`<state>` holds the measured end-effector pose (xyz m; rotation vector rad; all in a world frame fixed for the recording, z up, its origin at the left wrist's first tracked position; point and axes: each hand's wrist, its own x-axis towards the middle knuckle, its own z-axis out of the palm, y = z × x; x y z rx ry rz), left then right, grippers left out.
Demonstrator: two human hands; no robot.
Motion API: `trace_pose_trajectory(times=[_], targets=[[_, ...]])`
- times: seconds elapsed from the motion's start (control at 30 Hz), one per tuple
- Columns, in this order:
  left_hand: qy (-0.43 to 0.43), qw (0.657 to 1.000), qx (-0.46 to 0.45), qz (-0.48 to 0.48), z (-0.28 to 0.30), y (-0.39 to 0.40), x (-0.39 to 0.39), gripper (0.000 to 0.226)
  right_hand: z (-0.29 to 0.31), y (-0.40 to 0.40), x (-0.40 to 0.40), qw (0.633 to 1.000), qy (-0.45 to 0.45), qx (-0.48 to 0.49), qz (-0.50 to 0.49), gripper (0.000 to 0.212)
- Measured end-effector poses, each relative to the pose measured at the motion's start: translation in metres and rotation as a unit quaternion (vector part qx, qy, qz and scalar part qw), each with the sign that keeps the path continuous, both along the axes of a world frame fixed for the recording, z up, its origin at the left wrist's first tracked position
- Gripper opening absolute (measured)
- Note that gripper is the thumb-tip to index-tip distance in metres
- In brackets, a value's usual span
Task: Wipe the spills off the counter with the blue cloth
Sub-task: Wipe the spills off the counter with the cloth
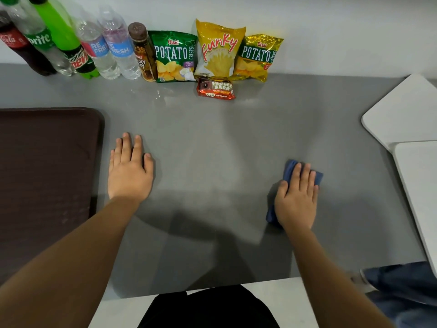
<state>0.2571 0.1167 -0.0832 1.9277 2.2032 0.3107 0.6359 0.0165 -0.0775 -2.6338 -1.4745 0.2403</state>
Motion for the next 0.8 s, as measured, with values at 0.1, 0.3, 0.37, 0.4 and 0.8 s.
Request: trace_pose_trajectory(times=[0.1, 0.3, 0.37, 0.4, 0.8], targets=[[-0.002, 1.0, 0.002, -0.003, -0.002, 0.0, 0.0, 0.059, 0.001, -0.027, -0.043, 1.0, -0.001, -0.001, 0.012, 0.064], [-0.007, 1.0, 0.006, -0.007, -0.008, 0.0, -0.004, 0.059, -0.002, -0.014, -0.116, 0.991, 0.009, 0.034, 0.125, 0.066], [-0.007, 1.0, 0.006, -0.009, -0.008, 0.0, -0.004, 0.06, -0.002, 0.008, -0.116, 0.987, 0.021, 0.048, 0.152, 0.065], [-0.008, 1.0, 0.006, -0.009, -0.008, 0.0, -0.004, 0.061, -0.002, 0.021, -0.111, 0.985, 0.026, 0.047, 0.161, 0.065], [-0.006, 1.0, 0.027, -0.012, -0.011, 0.0, -0.007, 0.064, -0.002, 0.034, 0.016, 0.998, -0.007, 0.027, 0.049, 0.062]])
